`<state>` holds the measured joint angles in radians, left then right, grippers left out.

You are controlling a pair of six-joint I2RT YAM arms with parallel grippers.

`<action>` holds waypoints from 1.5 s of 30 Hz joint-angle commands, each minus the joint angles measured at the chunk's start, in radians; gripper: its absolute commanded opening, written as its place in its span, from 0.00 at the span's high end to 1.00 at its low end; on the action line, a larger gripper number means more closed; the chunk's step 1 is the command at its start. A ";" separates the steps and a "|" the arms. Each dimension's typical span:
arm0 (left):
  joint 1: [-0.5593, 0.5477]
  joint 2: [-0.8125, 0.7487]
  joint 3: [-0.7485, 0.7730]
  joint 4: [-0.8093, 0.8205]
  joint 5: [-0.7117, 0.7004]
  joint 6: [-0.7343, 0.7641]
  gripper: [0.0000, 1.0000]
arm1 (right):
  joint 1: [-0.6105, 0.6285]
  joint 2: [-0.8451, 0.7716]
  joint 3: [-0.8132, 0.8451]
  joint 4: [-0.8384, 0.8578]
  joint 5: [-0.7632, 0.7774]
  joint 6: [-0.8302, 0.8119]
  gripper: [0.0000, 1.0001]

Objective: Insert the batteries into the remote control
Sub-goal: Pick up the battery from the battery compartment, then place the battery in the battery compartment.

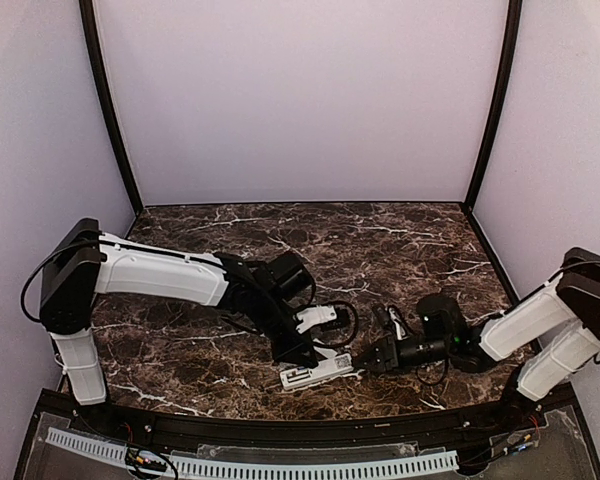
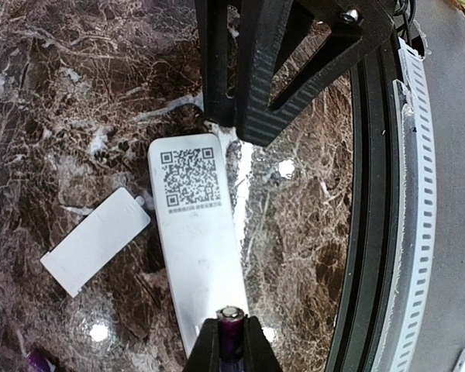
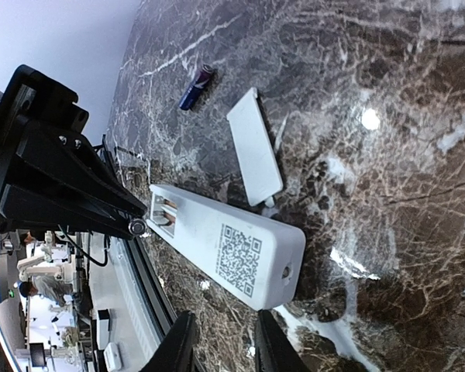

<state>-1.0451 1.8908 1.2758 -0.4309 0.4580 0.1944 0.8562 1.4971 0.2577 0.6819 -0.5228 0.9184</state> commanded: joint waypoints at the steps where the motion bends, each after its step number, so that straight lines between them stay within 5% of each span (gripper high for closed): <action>1: 0.005 -0.097 0.012 -0.047 -0.025 0.008 1.00 | -0.015 -0.089 0.006 -0.032 0.017 -0.036 0.71; 10: -0.049 -0.208 -0.053 0.138 -0.236 0.035 1.00 | -0.017 -0.285 0.041 -0.092 0.007 -0.051 0.57; 21: 0.112 0.073 0.159 -0.094 -0.511 0.084 0.99 | -0.090 -0.328 0.001 -0.181 0.027 -0.068 0.56; 28: 0.179 0.109 0.128 -0.033 -0.486 0.064 0.97 | -0.097 -0.311 -0.013 -0.153 0.019 -0.066 0.56; 35: 0.207 0.127 0.097 0.003 -0.406 0.045 0.79 | -0.100 -0.300 -0.016 -0.140 0.012 -0.062 0.56; 45: 0.237 0.082 -0.020 0.120 -0.331 0.061 0.68 | -0.106 -0.308 -0.018 -0.146 0.011 -0.067 0.56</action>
<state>-0.8181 2.0102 1.3228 -0.3378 0.0830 0.2470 0.7605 1.1961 0.2539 0.5018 -0.5026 0.8650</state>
